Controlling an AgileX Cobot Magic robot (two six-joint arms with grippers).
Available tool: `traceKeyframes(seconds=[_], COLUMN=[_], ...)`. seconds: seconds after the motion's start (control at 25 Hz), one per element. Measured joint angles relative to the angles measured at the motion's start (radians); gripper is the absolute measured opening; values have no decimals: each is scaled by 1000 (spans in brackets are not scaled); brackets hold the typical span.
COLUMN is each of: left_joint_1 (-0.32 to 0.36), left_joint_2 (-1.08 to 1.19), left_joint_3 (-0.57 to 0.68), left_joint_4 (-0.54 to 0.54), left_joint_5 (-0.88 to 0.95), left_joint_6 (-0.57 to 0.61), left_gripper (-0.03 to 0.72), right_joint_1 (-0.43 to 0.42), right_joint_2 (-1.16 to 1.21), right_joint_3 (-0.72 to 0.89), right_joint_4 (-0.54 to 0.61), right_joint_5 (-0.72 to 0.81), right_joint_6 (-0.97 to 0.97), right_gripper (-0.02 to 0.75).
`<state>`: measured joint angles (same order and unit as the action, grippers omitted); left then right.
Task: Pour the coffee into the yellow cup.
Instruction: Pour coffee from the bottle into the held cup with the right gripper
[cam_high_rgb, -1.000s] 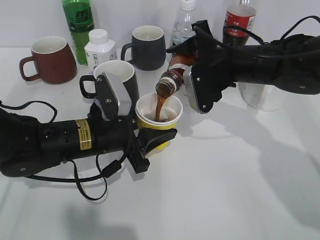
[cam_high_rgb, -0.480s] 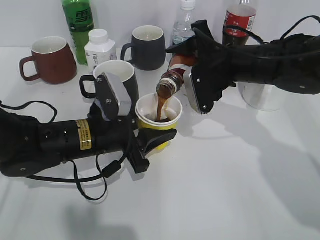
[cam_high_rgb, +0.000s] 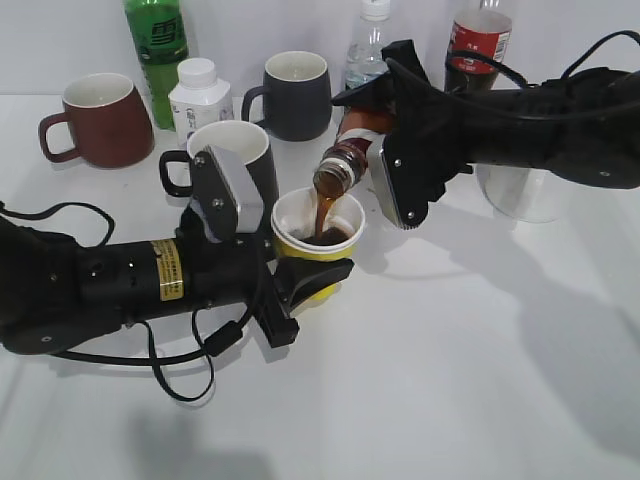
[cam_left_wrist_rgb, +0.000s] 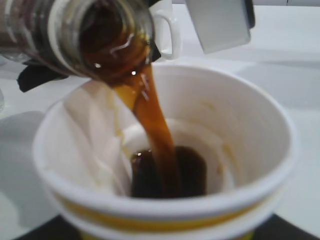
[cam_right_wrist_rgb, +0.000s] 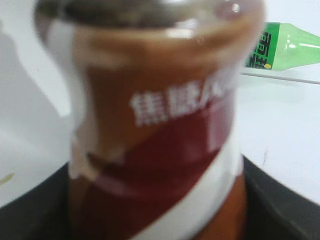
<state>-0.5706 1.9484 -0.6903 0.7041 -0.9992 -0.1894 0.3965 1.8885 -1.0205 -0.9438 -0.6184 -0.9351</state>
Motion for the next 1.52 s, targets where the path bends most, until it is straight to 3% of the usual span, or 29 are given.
traceKeyframes(seconds=[0.88, 1.24, 1.52], left_joint_1=[0, 0, 0], left_joint_2=[0, 0, -57], left_joint_3=[0, 4, 71], left_joint_4=[1, -8, -96], left_joint_5=[4, -18, -67], left_joint_6=[0, 0, 0], left_gripper=[339, 338, 338], right_joint_1=[0, 0, 0], right_joint_2=[0, 0, 0], right_joint_3=[0, 0, 0], right_joint_4=[30, 39, 9], right_joint_5=[0, 0, -3], right_joint_6=[-22, 187, 528], right_gripper=[501, 501, 501])
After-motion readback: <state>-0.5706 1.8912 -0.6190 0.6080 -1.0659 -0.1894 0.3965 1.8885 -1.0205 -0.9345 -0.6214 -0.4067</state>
